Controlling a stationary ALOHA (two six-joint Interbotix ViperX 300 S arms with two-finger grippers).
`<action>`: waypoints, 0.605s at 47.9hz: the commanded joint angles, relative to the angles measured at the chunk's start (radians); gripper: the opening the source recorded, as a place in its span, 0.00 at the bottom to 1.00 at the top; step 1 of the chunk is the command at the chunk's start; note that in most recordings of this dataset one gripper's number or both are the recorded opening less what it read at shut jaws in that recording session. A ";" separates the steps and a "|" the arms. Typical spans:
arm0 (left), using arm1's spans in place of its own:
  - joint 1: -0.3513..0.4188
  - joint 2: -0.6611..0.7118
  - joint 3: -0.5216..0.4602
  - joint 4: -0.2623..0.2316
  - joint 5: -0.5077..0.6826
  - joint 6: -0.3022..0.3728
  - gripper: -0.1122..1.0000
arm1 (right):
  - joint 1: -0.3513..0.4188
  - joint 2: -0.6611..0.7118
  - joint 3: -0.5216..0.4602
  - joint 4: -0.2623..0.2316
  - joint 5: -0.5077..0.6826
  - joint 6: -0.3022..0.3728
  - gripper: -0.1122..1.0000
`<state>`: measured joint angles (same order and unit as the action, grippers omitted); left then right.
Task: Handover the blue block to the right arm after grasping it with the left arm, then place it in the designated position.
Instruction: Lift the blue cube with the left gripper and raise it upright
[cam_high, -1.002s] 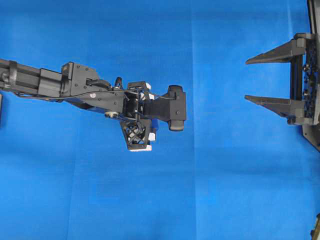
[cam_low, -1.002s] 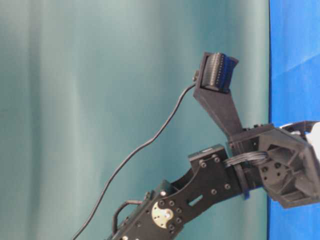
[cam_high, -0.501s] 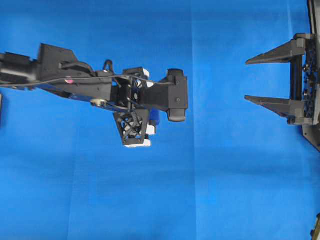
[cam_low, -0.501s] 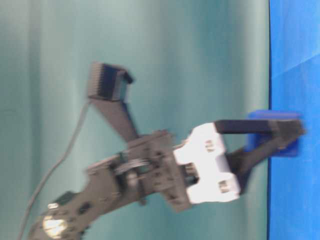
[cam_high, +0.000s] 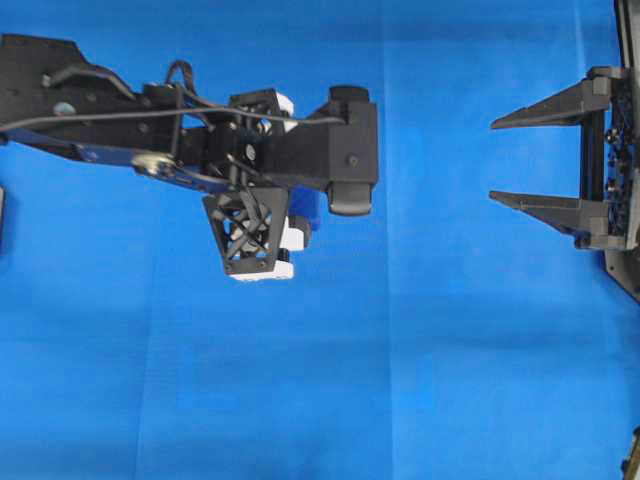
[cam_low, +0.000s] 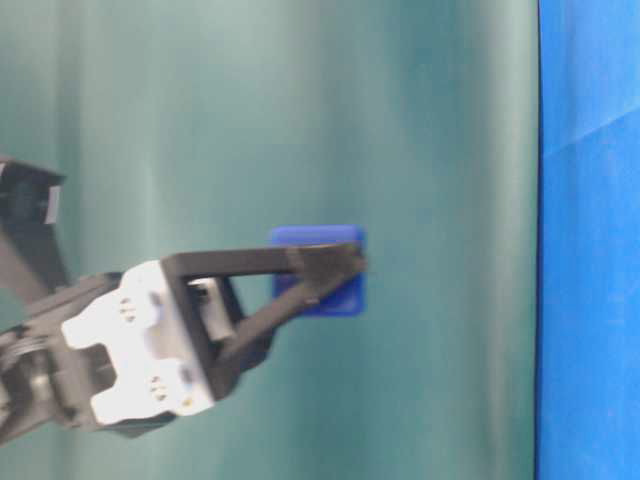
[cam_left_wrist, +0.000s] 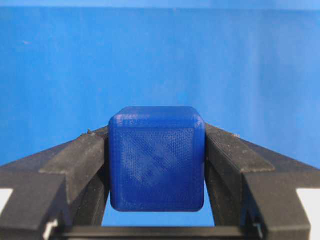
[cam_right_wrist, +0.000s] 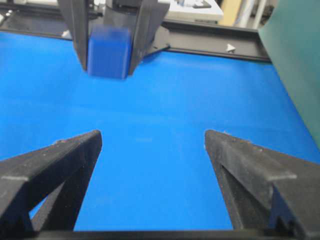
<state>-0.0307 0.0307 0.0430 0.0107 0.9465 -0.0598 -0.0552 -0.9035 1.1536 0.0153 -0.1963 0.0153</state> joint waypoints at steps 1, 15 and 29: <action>-0.002 -0.043 -0.043 -0.002 0.025 0.002 0.51 | -0.003 0.005 -0.023 -0.002 -0.005 0.000 0.98; -0.002 -0.051 -0.041 0.002 0.040 0.000 0.51 | -0.003 0.005 -0.023 -0.002 -0.005 -0.002 0.98; -0.002 -0.051 -0.040 0.005 0.038 0.000 0.51 | -0.003 0.006 -0.023 0.000 -0.003 0.000 0.98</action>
<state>-0.0307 0.0123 0.0230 0.0123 0.9894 -0.0598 -0.0552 -0.9020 1.1536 0.0153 -0.1963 0.0153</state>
